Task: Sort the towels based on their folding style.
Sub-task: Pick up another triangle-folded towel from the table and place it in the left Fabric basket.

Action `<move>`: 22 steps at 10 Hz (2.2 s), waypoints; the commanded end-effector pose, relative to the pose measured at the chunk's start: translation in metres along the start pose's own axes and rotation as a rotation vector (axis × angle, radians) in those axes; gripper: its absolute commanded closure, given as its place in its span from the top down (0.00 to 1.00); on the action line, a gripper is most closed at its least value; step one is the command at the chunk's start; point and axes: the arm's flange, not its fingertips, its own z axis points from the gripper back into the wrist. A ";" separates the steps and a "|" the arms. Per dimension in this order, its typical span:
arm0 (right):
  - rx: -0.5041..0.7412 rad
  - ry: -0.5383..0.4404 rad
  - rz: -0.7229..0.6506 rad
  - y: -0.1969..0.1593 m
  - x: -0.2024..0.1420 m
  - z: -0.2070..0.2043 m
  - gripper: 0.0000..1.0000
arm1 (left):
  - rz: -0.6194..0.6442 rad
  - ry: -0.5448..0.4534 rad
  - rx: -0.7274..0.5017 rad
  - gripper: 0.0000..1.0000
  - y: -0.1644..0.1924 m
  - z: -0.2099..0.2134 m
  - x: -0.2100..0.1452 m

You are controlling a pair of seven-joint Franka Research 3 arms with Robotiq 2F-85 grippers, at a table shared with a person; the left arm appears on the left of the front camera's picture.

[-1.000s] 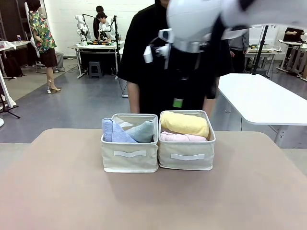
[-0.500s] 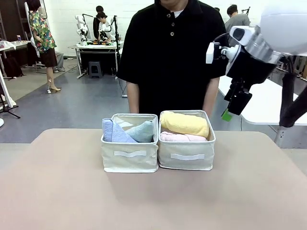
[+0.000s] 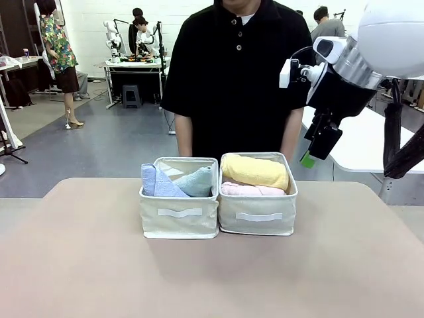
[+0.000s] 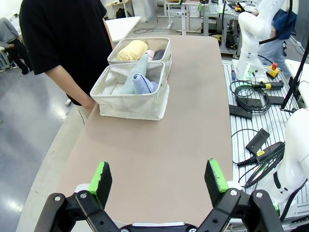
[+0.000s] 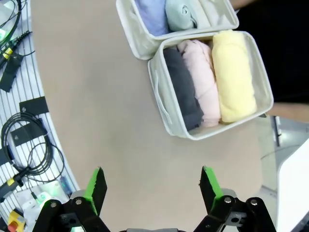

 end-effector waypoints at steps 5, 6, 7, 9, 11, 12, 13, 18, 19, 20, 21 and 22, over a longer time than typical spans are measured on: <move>0.272 -0.149 -0.011 -0.011 -0.029 0.028 1.00 | -0.004 -0.010 0.005 1.00 -0.001 0.000 0.002; 0.322 -0.239 -0.012 -0.025 -0.053 0.051 1.00 | -0.004 -0.010 0.005 1.00 -0.001 0.000 0.002; 0.365 -0.326 0.010 -0.037 -0.076 0.072 1.00 | -0.004 -0.010 0.005 1.00 -0.001 0.000 0.002; 0.338 -0.482 0.074 -0.063 -0.140 0.105 1.00 | -0.004 -0.010 0.005 1.00 -0.001 0.000 0.002; 0.265 -0.691 0.130 -0.081 -0.203 0.118 1.00 | -0.004 -0.010 0.005 1.00 -0.001 0.000 0.002; 0.208 -0.743 0.146 -0.085 -0.233 0.118 1.00 | -0.004 -0.010 0.005 1.00 -0.001 0.000 0.002; 0.164 -0.756 0.124 -0.088 -0.255 0.118 1.00 | -0.004 -0.010 0.005 1.00 -0.001 0.000 0.002; 0.050 -0.832 -0.041 -0.096 -0.357 0.128 1.00 | -0.004 -0.010 0.005 1.00 -0.001 0.000 0.002; 0.048 -0.834 -0.083 -0.094 -0.371 0.132 1.00 | -0.004 -0.010 0.005 1.00 -0.001 0.000 0.002; 0.026 -0.843 -0.110 -0.092 -0.379 0.140 1.00 | -0.004 -0.010 0.005 1.00 -0.001 0.000 0.002; 0.043 -0.808 -0.068 -0.092 -0.367 0.127 1.00 | -0.004 -0.010 0.005 1.00 -0.001 0.000 0.002; 0.043 -0.808 -0.068 -0.092 -0.367 0.127 1.00 | -0.004 -0.010 0.005 1.00 -0.001 0.000 0.002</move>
